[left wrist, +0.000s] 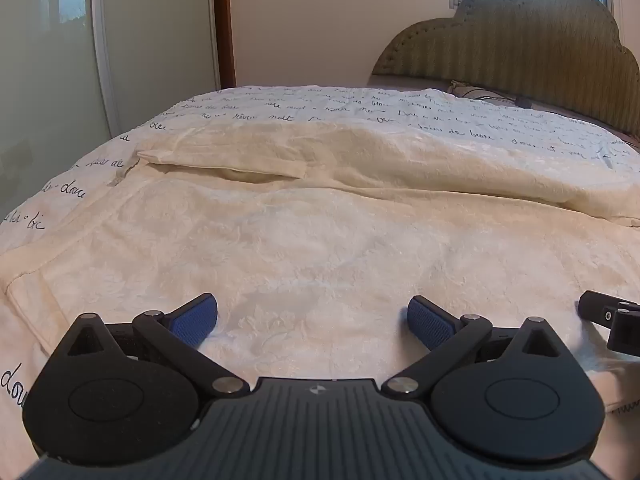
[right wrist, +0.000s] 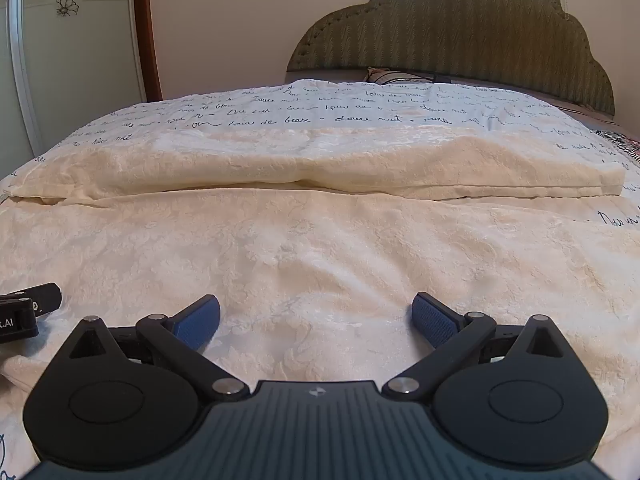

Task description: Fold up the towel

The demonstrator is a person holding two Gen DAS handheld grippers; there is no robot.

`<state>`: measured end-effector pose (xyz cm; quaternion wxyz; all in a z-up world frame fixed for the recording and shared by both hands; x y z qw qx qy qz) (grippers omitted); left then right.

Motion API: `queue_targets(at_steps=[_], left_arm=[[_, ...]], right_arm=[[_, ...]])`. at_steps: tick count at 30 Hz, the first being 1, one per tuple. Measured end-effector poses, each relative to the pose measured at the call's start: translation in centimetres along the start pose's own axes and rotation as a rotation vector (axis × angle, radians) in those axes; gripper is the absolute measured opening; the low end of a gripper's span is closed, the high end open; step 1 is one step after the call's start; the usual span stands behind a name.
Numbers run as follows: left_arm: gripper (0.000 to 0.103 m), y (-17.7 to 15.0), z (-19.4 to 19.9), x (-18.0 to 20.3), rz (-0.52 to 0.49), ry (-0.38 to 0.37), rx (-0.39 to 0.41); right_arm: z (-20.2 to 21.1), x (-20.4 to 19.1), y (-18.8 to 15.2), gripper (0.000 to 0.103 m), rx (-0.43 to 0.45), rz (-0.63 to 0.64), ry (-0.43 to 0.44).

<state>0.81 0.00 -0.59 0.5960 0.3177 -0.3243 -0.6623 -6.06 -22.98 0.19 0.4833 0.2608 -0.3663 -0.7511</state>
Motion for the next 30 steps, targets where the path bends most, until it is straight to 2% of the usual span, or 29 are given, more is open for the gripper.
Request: queue_targets(at_steps=[30], left_arm=[[0.103, -0.02, -0.11, 0.06, -0.013, 0.011, -0.005]], right_arm=[[-0.30, -0.03, 0.13, 0.103, -0.013, 0.013, -0.005]])
Point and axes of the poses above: each gripper's, at about its wrist camera, not at the fingertips, and z roughly against the way its jaws point, x to its right, y to its top, the point moved 1 cm from there along -z, roughly the way its jaws point, and after that the axes turned 3 degrees about -y, right-handed, at the moved point
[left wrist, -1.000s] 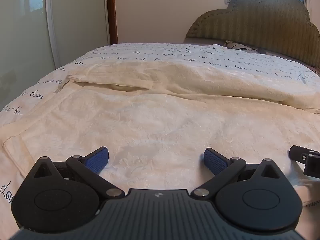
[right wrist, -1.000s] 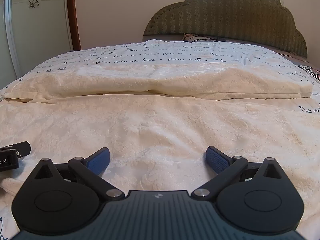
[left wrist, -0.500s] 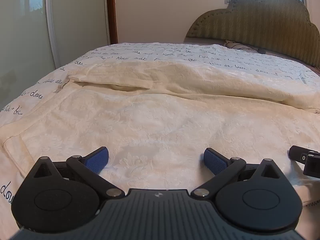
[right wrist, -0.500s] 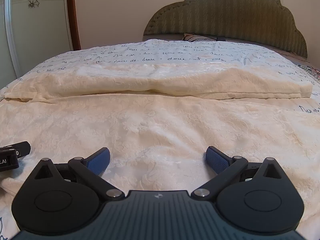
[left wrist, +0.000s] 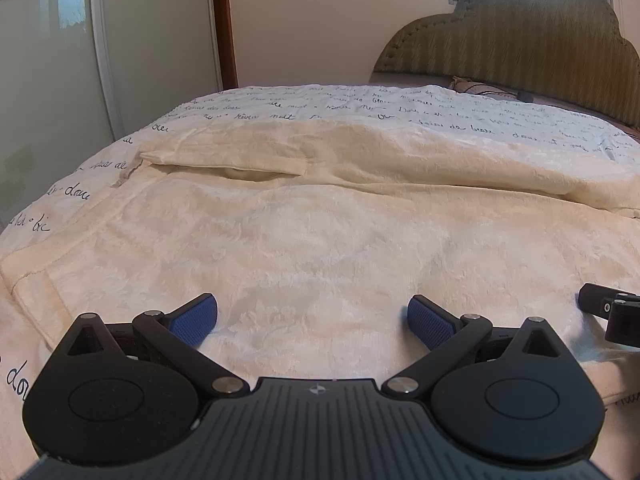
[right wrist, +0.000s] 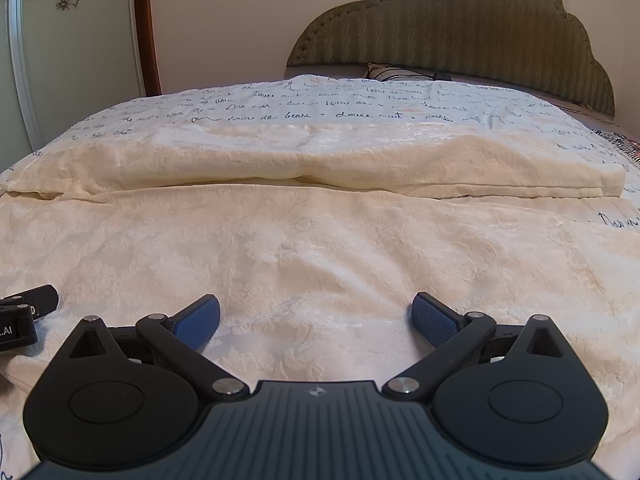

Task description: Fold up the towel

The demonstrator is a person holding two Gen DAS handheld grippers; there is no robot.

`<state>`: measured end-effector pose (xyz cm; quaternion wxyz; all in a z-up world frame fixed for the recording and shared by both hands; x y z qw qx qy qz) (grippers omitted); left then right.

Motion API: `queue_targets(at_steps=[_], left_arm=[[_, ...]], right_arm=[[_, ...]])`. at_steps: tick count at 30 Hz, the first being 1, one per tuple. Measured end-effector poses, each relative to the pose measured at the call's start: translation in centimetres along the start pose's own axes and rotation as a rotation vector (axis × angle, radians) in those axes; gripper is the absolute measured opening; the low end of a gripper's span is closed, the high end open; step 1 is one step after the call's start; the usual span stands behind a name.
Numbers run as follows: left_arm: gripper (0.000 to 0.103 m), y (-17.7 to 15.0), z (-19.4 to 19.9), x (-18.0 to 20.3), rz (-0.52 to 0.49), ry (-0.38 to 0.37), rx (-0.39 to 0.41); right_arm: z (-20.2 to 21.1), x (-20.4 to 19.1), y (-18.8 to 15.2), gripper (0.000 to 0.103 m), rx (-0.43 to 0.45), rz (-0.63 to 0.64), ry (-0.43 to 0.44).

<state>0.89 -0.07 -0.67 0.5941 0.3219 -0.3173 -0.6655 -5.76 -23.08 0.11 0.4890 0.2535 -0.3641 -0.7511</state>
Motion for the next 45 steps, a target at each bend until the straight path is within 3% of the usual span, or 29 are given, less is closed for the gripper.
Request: queue_targets(at_steps=[45], left_arm=[[0.103, -0.02, 0.10, 0.03, -0.003, 0.003, 0.003]], right_arm=[[0.60, 0.19, -0.07, 0.103, 0.008, -0.006, 0.018]])
Point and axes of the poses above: each gripper's, at about its wrist camera, not at the fingertips, and z roughly against the way its jaws point, x to its right, y to its top, the point moved 1 cm from there along -z, roughly the way its jaws point, and after that the axes turned 3 degrees about -y, right-handed, at the moved point
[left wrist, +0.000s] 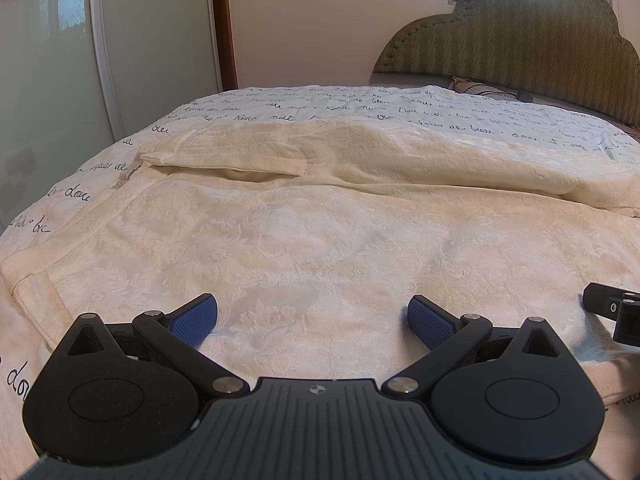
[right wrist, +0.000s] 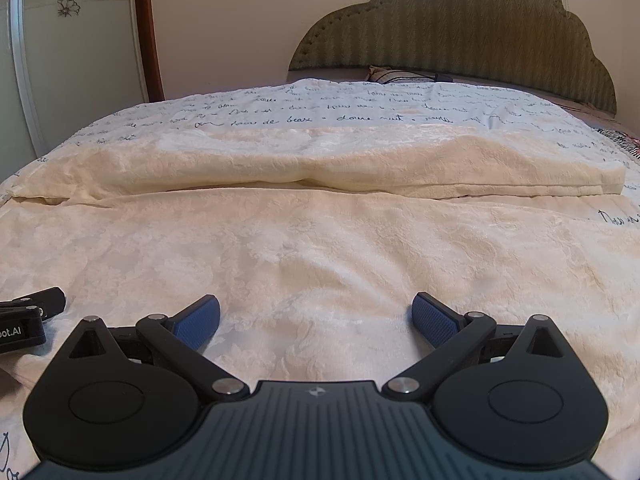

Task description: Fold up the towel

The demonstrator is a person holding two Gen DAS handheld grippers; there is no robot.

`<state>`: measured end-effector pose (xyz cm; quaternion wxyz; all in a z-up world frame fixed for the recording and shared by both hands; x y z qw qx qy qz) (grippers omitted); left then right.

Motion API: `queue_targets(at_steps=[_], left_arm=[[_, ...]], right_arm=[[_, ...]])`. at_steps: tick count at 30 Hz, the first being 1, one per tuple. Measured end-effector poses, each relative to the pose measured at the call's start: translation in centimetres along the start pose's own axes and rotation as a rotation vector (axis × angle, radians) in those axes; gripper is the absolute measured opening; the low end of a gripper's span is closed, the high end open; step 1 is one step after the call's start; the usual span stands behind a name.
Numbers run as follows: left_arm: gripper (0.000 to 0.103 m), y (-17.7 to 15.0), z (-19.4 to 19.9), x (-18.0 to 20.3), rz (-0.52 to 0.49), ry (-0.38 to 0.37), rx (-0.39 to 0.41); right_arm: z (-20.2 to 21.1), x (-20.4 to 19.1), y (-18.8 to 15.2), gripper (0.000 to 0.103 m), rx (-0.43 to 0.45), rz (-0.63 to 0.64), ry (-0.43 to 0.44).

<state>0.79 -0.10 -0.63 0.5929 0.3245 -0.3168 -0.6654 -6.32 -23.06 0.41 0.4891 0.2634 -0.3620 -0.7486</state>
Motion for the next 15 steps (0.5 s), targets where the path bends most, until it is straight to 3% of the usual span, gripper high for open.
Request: queue_targets(at_steps=[8, 12, 15], left_arm=[[0.103, 0.0, 0.0, 0.0, 0.002, -0.002, 0.000], [0.103, 0.1, 0.3, -0.4, 0.016, -0.021, 0.005], [0.102, 0.4, 1.1, -0.9, 0.041, -0.034, 0.021]], right_arm=[[0.7, -0.4, 0.4, 0.103, -0.005, 0.029, 0.077], [1.2, -0.5, 2.0, 0.103, -0.027, -0.021, 0.259], [2.0, -1.8, 4.2, 0.103, -0.008, 0.042, 0.388]])
Point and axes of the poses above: each gripper's, at about its wrist camera, not at the fingertips, and z roughly against the way its jaws point, x to its right, y to its top, the point moved 1 cm from there along -z, roughly the way its jaws point, and after that the axes turned 3 degrees about -y, right-handed, at the moved point
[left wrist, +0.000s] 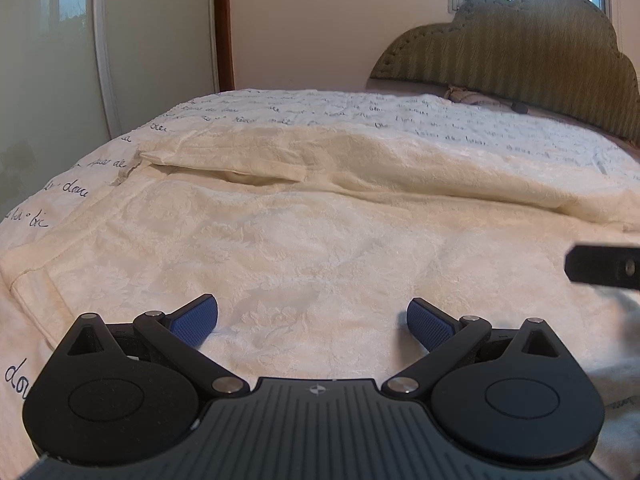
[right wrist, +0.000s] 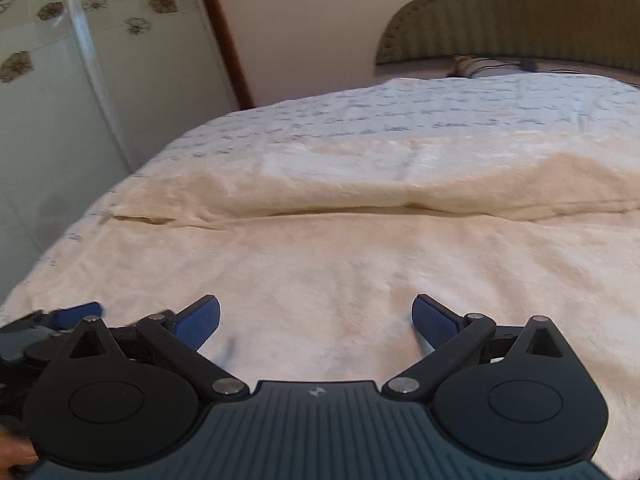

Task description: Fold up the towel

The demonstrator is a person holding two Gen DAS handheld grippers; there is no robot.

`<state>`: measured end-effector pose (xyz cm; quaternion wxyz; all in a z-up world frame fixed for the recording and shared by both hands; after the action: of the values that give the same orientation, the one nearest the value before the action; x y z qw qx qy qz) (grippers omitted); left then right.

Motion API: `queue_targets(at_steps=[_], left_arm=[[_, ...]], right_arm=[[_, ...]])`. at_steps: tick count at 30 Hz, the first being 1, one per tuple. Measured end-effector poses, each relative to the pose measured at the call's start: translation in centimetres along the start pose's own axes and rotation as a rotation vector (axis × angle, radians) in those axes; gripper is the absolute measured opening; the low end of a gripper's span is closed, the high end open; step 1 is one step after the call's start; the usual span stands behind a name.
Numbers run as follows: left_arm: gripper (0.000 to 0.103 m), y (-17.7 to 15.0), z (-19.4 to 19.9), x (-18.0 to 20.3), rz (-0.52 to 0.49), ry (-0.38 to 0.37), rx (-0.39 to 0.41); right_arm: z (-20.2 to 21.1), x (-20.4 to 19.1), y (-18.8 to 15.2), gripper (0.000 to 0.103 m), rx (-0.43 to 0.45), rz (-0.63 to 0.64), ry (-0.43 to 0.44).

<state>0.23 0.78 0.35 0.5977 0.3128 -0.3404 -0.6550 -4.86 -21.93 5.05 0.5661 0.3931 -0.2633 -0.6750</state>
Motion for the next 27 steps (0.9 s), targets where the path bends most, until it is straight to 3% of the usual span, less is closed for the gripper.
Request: queue_targets(at_steps=[1, 4, 6, 9, 15, 19, 22, 27], left_arm=[[0.102, 0.2, 0.3, -0.1, 0.006, 0.007, 0.015], [0.102, 1.2, 1.4, -0.3, -0.011, 0.023, 0.065], [0.102, 2.1, 1.7, -0.4, -0.044, 0.032, 0.089], [0.102, 3.7, 1.8, -0.8, -0.099, 0.053, 0.112], [0.102, 5.4, 1.0, -2.5, -0.148, 0.103, 0.125], [0.102, 5.9, -0.1, -3.4, -0.152, 0.109, 0.105], [0.102, 6.1, -0.9, -3.8, -0.166, 0.112, 0.091], [0.102, 6.9, -2.1, -4.2, -0.191, 0.116, 0.075]], right_arm=[[0.3, -1.0, 0.9, 0.103, 0.028, 0.104, 0.078], [0.3, -4.1, 3.4, 0.103, 0.159, 0.358, 0.030], [-0.9, -5.4, 5.0, 0.103, 0.201, 0.495, 0.021], [-4.2, -6.0, 7.8, 0.103, 0.226, 0.570, -0.022], [-13.3, -4.5, 14.2, 0.102, 0.065, 0.476, 0.128], [-19.3, -4.5, 15.8, 0.087, -0.025, 0.450, 0.184], [-23.5, -5.1, 16.0, 0.056, -0.106, 0.465, 0.190], [-28.3, -5.4, 15.8, 0.054, -0.184, 0.443, 0.246]])
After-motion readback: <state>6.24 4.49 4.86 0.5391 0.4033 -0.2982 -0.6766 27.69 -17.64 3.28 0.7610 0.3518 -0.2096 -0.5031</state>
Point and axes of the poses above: each gripper's, at about its wrist camera, not at the fingertips, and z roughly against the way its jaws point, x to its right, y to its top, the point moved 1 cm from there along -z, roughly the way its jaws point, and after that the axes turned 3 degrees about -y, right-handed, at the moved point
